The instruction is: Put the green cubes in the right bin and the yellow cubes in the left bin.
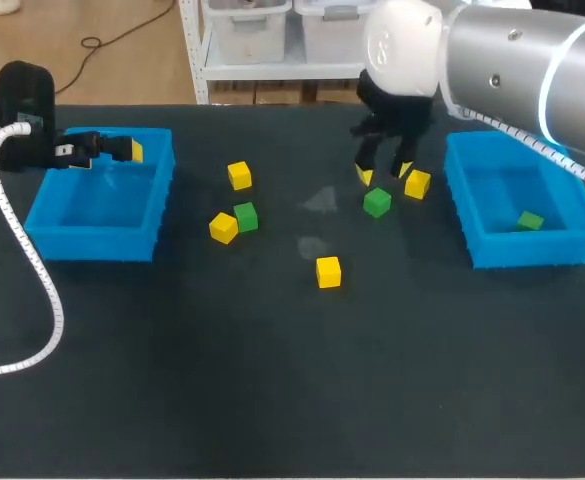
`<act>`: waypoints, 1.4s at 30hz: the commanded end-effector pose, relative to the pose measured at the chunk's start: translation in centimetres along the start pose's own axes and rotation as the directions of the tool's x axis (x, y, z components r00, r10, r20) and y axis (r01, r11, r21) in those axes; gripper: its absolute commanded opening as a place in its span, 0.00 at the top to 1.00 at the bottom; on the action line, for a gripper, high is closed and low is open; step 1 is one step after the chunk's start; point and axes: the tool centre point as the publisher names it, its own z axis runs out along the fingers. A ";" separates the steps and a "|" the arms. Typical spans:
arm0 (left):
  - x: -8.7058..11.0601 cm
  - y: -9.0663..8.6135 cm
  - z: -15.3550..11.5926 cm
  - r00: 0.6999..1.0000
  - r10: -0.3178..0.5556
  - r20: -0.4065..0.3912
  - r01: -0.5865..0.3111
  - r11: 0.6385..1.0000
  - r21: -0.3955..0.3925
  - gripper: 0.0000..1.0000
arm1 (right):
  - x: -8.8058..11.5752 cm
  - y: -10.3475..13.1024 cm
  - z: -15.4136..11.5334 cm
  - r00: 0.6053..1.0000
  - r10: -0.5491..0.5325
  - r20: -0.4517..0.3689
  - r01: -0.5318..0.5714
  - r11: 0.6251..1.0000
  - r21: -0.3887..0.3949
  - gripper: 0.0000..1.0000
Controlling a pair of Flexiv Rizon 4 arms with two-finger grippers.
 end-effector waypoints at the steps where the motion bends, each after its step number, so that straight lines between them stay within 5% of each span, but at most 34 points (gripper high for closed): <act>1: 0.1 0.2 0.0 1.000 0.002 0.007 -0.002 1.000 0.011 0.00 | 0.0 0.0 -0.2 0.999 -0.028 -0.024 0.028 1.000 -0.008 0.00; 17: 0.1 0.2 0.0 1.000 0.002 0.007 -0.002 1.000 0.011 0.00 | 0.6 2.0 2.0 0.975 -0.175 -0.140 0.176 0.984 -0.005 0.00; 42: 0.1 0.2 0.0 1.000 0.002 0.007 -0.002 1.000 0.011 0.00 | 3.1 1.4 2.7 0.963 -0.176 -0.204 0.185 0.982 0.027 0.00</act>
